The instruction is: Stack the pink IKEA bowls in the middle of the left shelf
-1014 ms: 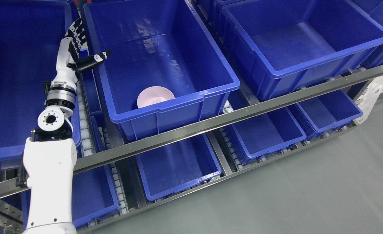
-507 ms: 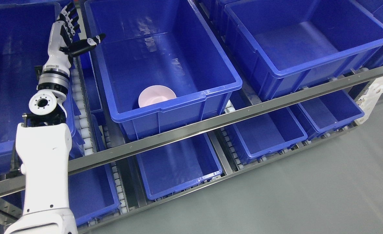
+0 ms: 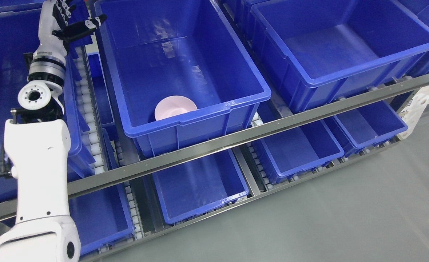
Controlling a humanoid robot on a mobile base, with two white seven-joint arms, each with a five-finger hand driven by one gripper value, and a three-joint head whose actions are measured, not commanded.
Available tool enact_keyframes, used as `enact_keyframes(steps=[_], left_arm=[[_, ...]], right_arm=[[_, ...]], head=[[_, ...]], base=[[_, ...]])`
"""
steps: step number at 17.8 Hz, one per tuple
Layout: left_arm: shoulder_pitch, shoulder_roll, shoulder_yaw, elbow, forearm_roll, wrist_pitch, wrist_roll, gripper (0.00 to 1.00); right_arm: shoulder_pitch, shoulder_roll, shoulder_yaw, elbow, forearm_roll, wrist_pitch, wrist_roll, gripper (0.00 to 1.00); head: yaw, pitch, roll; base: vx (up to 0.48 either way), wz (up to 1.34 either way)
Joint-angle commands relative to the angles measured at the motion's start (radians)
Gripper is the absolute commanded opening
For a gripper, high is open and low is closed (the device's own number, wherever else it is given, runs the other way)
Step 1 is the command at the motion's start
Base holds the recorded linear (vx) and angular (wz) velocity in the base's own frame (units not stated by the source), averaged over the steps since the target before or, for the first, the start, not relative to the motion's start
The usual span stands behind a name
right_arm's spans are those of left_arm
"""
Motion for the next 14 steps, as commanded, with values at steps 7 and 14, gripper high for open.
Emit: enact_keyframes(steps=[7,14], left_arm=[[-0.028,0.03,-0.002,0.055,0.001,-0.001,0.001,0.98],[-0.01,0.048,0.008,0.035,0.009,0.004,-0.01,0.98]], right_arm=[[0.002,-0.017,-0.011,-0.034,0.0,0.001,0.0,1.0],[0.002,-0.017,-0.011,-0.034,0.0,0.001,0.0,1.0]], head=[[0.0,0.0,0.0],[0.0,0.0,0.0]], base=[[0.0,0.0],[0.0,0.0]])
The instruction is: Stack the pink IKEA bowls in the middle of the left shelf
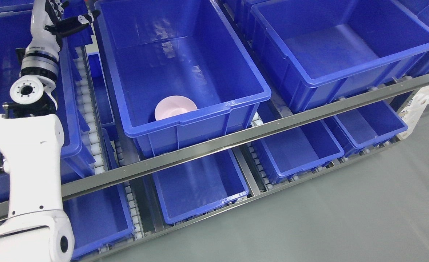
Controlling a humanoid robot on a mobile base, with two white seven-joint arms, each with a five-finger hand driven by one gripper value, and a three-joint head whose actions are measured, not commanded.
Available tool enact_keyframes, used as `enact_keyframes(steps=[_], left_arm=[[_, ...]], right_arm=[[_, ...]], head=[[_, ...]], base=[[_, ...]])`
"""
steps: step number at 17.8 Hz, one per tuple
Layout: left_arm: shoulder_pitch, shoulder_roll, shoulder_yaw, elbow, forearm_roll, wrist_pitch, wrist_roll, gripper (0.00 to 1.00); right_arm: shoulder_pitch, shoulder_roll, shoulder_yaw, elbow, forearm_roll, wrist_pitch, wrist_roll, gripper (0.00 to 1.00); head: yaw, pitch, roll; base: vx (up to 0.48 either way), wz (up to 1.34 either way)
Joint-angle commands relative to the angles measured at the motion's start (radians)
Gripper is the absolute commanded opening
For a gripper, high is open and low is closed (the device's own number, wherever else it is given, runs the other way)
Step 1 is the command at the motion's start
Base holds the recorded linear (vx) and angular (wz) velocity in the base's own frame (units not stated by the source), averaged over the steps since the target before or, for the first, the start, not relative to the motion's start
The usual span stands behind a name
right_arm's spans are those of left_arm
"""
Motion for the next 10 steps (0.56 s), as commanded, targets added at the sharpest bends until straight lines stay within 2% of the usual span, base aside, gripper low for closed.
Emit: enact_keyframes(steps=[1,5,10], left_arm=[[0.012,0.029,0.009,-0.001,0.003,0.005,-0.016,0.98],[0.041,0.055,0.047,0.0,0.003,0.003,-0.039,0.98],[0.064,0.037,0.041,-0.026,0.003,0.005,-0.039,0.98]], right_arm=[[0.002,-0.017,-0.011,-0.034,0.0,0.001,0.0,1.0],[0.002,-0.017,-0.011,-0.034,0.0,0.001,0.0,1.0],[0.002,-0.017,-0.011,-0.034,0.0,0.001,0.0,1.0]], head=[[0.0,0.0,0.0],[0.0,0.0,0.0],[0.0,0.0,0.0]], base=[[0.0,0.0],[0.0,0.0],[0.0,0.0]])
